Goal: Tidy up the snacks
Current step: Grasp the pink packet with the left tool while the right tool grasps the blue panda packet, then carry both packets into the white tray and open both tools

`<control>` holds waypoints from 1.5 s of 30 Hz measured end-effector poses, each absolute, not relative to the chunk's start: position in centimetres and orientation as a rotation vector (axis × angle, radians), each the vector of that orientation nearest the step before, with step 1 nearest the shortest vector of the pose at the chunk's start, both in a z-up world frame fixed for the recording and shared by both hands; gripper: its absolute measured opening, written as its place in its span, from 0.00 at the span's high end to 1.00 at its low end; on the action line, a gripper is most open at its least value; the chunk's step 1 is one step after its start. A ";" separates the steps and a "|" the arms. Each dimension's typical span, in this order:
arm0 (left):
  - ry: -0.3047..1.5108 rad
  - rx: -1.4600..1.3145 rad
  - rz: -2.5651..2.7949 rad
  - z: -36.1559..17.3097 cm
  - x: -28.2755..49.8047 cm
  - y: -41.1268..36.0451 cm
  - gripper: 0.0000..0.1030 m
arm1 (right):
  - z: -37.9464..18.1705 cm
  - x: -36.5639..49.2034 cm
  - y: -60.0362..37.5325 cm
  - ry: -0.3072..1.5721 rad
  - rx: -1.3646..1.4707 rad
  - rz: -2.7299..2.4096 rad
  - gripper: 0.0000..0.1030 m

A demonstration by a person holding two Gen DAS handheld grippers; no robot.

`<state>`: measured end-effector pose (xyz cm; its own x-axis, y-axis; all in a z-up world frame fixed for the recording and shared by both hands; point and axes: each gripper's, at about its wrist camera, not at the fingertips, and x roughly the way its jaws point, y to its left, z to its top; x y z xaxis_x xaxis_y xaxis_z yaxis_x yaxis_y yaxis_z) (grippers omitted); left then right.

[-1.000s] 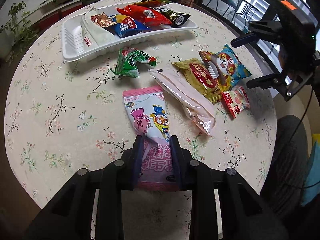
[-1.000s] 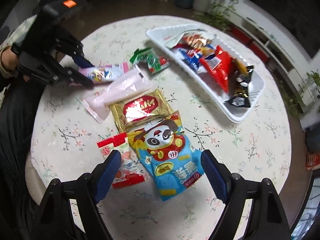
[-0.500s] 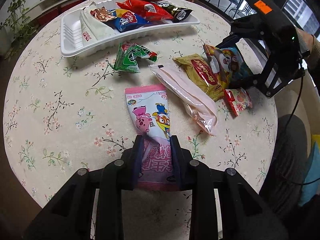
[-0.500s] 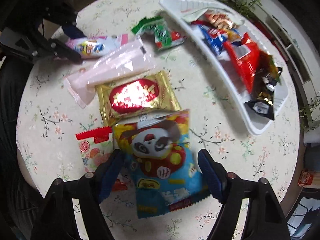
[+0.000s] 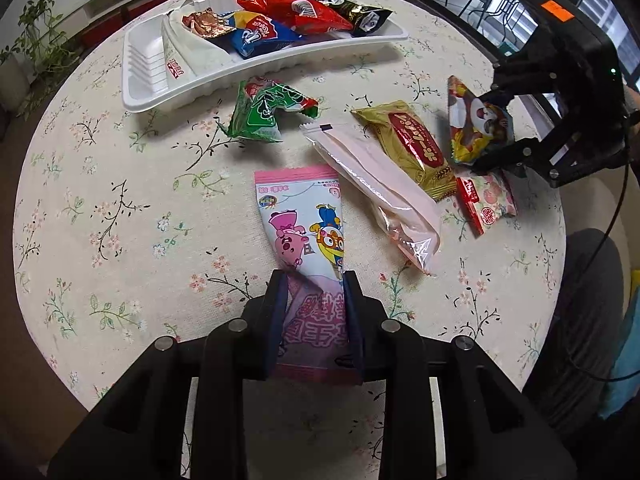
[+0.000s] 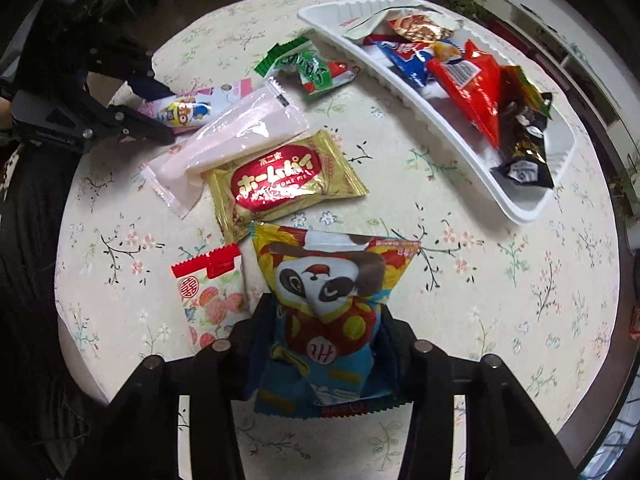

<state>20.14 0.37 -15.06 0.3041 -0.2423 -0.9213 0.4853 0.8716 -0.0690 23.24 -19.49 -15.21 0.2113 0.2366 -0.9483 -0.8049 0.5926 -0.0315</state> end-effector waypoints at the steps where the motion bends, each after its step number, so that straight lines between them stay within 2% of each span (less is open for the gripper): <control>1: 1.176 0.250 -0.489 -15.1 20.3 0.2 0.73 | -15.3 23.0 -19.7 1.139 -0.612 0.782 0.53; 5: 1.182 0.257 -0.454 -15.1 21.3 -0.5 0.71 | -15.3 22.3 -20.0 1.133 -0.633 0.774 0.53; 9: 1.182 0.264 -0.423 -15.3 22.1 -1.5 0.52 | -15.5 20.6 -19.8 1.129 -0.646 0.772 0.53; 12: 1.176 0.288 -0.398 -15.4 22.6 -2.4 0.49 | -15.5 20.4 -19.5 1.123 -0.637 0.773 0.53; 14: 1.160 0.289 -0.388 -15.5 22.8 -2.5 0.51 | -15.3 20.2 -19.7 1.117 -0.621 0.776 0.53; 15: 1.151 0.295 -0.384 -15.5 22.8 -2.6 0.55 | -15.4 20.4 -19.2 1.115 -0.614 0.777 0.54; 17: 1.144 0.294 -0.380 -15.3 23.2 -2.7 0.70 | -15.2 20.3 -19.6 1.106 -0.591 0.772 0.54; 18: 1.143 0.291 -0.383 -15.3 23.2 -2.7 0.71 | -15.0 20.4 -20.0 1.100 -0.575 0.771 0.54; 25: 1.113 0.250 -0.388 -15.2 22.2 -1.7 0.77 | -12.2 20.2 -22.7 1.009 -0.384 0.772 0.54; 34: 1.081 0.086 -0.412 -14.3 21.1 1.8 0.78 | -11.2 20.0 -26.1 0.954 -0.174 0.733 0.54; 45: 0.972 -0.110 -0.430 -9.2 21.2 6.3 0.79 | -9.3 21.2 -30.2 0.889 0.117 0.642 0.54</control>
<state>21.23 6.25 -9.22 0.4867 -0.4010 -0.7761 0.3041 0.9106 -0.2798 21.19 -30.16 -9.35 0.4575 0.5665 -0.6854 -0.4728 0.8078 0.3520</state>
